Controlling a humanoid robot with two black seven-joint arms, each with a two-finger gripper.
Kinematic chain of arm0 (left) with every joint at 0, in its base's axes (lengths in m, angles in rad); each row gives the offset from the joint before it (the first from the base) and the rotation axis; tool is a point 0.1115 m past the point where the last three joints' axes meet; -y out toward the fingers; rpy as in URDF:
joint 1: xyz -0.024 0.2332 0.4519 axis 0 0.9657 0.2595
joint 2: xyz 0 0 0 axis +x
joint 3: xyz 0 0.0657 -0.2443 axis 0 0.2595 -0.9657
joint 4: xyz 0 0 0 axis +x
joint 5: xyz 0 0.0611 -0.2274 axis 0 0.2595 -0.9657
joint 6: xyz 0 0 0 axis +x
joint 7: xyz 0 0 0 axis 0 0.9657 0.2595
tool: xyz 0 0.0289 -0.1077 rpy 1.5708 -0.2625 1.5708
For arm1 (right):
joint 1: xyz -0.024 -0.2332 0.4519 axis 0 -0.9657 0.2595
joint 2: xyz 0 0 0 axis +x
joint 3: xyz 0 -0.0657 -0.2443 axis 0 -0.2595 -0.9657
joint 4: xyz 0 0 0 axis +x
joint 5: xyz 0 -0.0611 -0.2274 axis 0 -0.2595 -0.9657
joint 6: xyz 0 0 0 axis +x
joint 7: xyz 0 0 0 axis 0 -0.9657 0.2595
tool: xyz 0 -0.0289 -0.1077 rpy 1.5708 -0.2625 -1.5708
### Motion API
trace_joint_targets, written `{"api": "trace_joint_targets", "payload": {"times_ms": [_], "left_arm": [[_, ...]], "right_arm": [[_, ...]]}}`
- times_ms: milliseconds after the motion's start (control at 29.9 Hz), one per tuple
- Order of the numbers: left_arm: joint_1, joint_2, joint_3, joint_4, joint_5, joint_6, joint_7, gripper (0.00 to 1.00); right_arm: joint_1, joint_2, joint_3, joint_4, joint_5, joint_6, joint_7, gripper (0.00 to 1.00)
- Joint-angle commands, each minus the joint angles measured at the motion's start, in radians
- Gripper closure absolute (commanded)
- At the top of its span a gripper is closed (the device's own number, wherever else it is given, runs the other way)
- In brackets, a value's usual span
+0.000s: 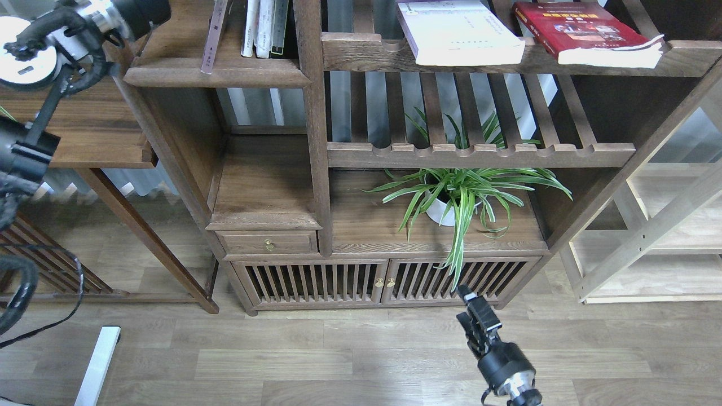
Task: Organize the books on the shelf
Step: 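Withdraw the left gripper and raise the right gripper toward the top shelf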
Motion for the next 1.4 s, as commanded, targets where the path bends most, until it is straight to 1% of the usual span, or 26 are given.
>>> {"api": "trace_joint_targets", "payload": {"times_ms": [0,100,201,234,401,535,669,936,1036,1137,1237,1371], "left_arm": [[0.063,0.038,-0.015,-0.094,-0.044,-0.043,0.000,0.02],[0.127,0.052,-0.028,-0.151,-0.069,-0.123,0.000,0.02],[0.204,0.057,-0.051,-0.183,-0.078,-0.231,0.000,0.02],[0.226,0.059,-0.055,-0.191,-0.082,-0.256,0.000,0.02],[0.356,0.055,-0.052,-0.229,-0.119,-0.256,0.000,0.03],[0.463,0.039,-0.049,-0.252,-0.122,-0.256,0.000,0.03],[0.532,-0.041,-0.054,-0.251,-0.124,-0.256,0.000,0.02],[0.562,-0.155,-0.062,-0.231,-0.164,-0.256,0.000,0.01],[0.603,-0.182,-0.054,-0.231,-0.171,-0.256,0.000,0.02],[0.614,-0.222,-0.063,-0.217,-0.171,-0.256,0.000,0.03],[0.643,-0.230,-0.060,-0.216,-0.171,-0.256,0.000,0.02],[0.652,-0.231,-0.062,-0.210,-0.165,-0.256,0.000,0.01]], "right_arm": [[0.026,-0.036,0.026,0.061,0.001,0.000,-0.002,0.01],[0.052,-0.065,0.043,0.111,0.001,0.000,-0.014,0.02],[0.066,-0.093,0.061,0.163,0.004,0.000,-0.036,0.02],[0.067,-0.101,0.063,0.180,0.004,0.000,-0.040,0.02],[0.072,-0.124,0.069,0.252,0.006,0.000,-0.050,0.02],[0.072,-0.125,0.118,0.286,0.006,0.000,-0.057,0.03],[0.084,-0.136,0.144,0.310,0.006,0.000,-0.070,0.03],[0.154,-0.130,0.194,0.304,0.004,0.000,-0.060,0.02],[0.187,-0.130,0.236,0.304,0.004,0.000,-0.060,0.01],[0.204,-0.131,0.271,0.304,0.006,0.000,-0.060,0.01],[0.211,-0.134,0.300,0.304,0.006,0.000,-0.062,0.01],[0.211,-0.159,0.337,0.304,0.007,0.000,-0.067,0.01]]}}
